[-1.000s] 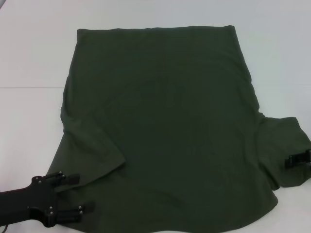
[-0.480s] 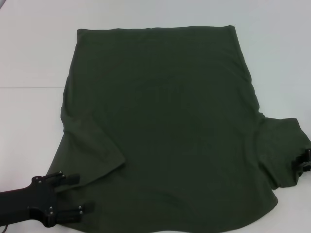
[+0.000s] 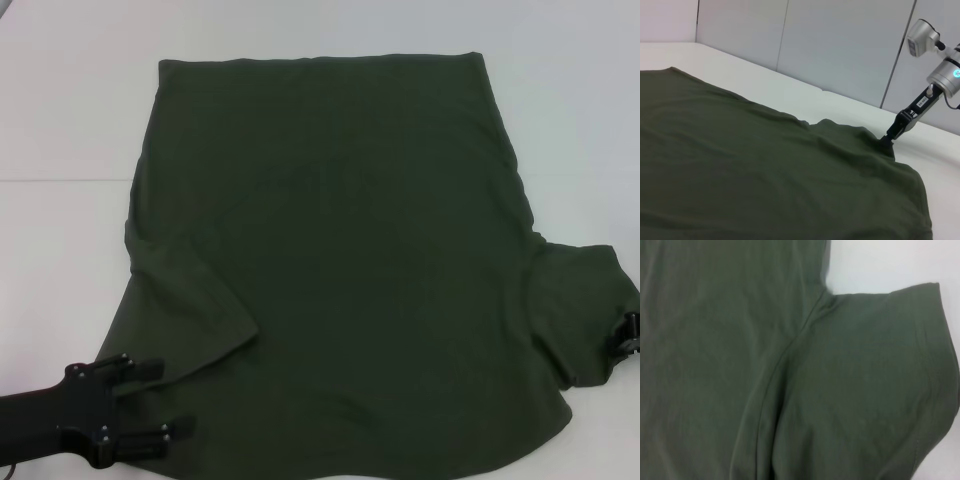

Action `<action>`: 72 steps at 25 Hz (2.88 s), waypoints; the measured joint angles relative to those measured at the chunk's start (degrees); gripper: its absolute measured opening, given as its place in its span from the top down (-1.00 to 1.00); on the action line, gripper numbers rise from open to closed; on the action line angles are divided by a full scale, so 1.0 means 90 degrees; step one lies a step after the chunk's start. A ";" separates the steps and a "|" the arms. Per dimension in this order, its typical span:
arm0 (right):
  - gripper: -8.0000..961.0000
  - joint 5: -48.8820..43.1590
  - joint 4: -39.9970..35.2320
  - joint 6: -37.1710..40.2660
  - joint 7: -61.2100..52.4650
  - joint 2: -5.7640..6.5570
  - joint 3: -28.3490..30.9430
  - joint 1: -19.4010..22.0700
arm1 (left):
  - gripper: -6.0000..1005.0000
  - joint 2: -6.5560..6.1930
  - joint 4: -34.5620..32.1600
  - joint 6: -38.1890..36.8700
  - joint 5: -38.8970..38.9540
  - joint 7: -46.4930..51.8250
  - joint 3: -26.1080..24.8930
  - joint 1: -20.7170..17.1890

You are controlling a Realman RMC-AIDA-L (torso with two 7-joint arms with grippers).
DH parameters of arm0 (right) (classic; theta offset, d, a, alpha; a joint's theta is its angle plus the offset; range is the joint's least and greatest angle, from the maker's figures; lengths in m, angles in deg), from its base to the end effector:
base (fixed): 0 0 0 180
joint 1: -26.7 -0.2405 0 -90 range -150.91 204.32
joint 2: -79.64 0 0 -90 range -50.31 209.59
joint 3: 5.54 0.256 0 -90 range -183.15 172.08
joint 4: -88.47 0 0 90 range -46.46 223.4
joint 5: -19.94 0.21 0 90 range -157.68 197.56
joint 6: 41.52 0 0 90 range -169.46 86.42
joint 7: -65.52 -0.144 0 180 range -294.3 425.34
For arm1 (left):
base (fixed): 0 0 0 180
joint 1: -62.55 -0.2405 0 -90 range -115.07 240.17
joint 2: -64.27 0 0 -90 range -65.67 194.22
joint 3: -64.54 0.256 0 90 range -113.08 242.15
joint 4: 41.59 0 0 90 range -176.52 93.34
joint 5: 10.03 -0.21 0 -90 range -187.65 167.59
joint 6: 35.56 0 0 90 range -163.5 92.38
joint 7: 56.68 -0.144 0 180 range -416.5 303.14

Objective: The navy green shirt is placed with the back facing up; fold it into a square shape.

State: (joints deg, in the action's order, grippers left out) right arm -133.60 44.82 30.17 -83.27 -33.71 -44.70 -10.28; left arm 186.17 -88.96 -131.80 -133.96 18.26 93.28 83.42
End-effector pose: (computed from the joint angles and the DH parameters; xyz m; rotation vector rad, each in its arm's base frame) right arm 0.3328 0.3790 0.0594 -1.9124 1.7459 -0.0286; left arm -0.3121 0.2762 0.0223 -2.6469 -0.6629 -0.5901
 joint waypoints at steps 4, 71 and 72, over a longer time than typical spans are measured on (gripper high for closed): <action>0.78 0.0009 -0.0008 0.0004 0.0044 -0.0002 -0.0001 0.0005 | -0.77 0.0000 0.0000 0.0000 0.0000 0.0045 0.0000 -0.0004; 0.94 0.2607 0.0073 -0.0044 0.2018 -0.0639 -0.0606 -0.0490 | -0.77 0.0033 0.0020 -0.0009 0.0069 0.0130 -0.0235 0.0000; 0.94 0.2602 0.0073 -0.0048 0.2018 -0.0640 -0.0623 -0.0510 | -0.77 0.0035 0.0021 -0.0009 0.0069 0.0130 -0.0236 -0.0001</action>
State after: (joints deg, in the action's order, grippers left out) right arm -110.19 45.48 29.74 -65.11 -39.47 -50.30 -14.87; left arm 186.48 -88.77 -131.88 -133.34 19.44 91.16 83.41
